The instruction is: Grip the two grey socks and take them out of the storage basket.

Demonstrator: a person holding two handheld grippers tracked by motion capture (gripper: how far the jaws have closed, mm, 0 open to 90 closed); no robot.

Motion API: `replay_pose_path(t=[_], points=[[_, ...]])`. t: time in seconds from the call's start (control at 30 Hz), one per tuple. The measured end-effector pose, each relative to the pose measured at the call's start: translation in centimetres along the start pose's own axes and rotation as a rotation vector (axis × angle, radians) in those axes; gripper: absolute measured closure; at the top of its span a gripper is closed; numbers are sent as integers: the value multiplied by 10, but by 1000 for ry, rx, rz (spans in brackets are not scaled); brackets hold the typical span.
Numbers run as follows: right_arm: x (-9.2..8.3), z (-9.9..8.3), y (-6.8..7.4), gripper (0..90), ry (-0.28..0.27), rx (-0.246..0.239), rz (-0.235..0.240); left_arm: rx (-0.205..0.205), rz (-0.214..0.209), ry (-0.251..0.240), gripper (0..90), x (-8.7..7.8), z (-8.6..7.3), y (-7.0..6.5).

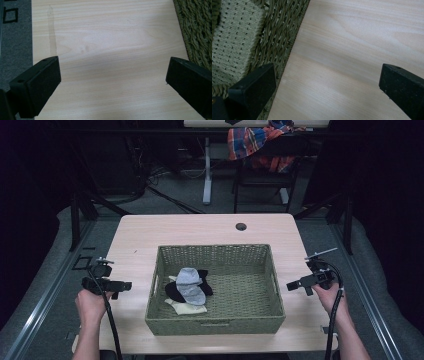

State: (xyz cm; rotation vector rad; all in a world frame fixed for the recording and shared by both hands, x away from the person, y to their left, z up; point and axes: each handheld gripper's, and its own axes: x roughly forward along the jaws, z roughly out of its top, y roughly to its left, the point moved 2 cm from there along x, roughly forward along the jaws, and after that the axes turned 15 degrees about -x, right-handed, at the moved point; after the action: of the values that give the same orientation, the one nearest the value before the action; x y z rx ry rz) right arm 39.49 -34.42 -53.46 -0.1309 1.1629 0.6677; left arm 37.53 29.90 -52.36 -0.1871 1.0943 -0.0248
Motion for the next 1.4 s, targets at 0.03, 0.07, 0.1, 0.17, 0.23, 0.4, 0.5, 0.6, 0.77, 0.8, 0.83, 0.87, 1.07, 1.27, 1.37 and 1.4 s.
replay_pose_path(t=[0.03,0.07,0.1,0.17,0.23,0.4,0.5,0.6,0.77,0.8,0.83,0.87,1.07,1.27,1.37,1.4], points=[[2,1,1,7,-17,18,-10,-1,2,-5,0,-1,0,1],[3,2,0,7,3,4,-2,-7,2,-10,0,-1,0,1],[3,2,0,7,3,4,-2,-7,-1,-6,0,-2,0,1],[4,2,0,7,13,-3,-1,-5,5,-6,0,-3,0,1],[5,3,1,7,-13,1,-5,-7,6,-7,0,-5,0,0],[2,5,1,8,4,-28,-1,4,-4,-17,0,-10,1,-2],[4,4,2,8,6,-11,0,6,-21,-28,0,-16,3,-5],[4,6,2,8,-13,-11,-7,20,-27,-33,0,-21,5,-7],[9,10,8,8,-5,-3,-1,34,-52,-48,0,-34,8,-12],[8,11,5,8,19,-42,14,42,-55,-47,0,-37,8,-13],[8,11,5,8,19,-42,14,48,-63,-45,0,-39,9,-16],[7,11,5,8,27,-47,14,57,-69,-46,0,-41,10,-19],[9,11,5,8,-10,-17,7,116,-97,-55,0,-55,14,-39],[9,10,6,8,-8,-2,8,192,-118,-42,0,-64,16,-63],[8,9,5,9,-12,-11,8,226,-132,-13,0,-63,16,-76],[8,9,5,8,-10,-13,11,232,-136,-5,0,-62,16,-79]])
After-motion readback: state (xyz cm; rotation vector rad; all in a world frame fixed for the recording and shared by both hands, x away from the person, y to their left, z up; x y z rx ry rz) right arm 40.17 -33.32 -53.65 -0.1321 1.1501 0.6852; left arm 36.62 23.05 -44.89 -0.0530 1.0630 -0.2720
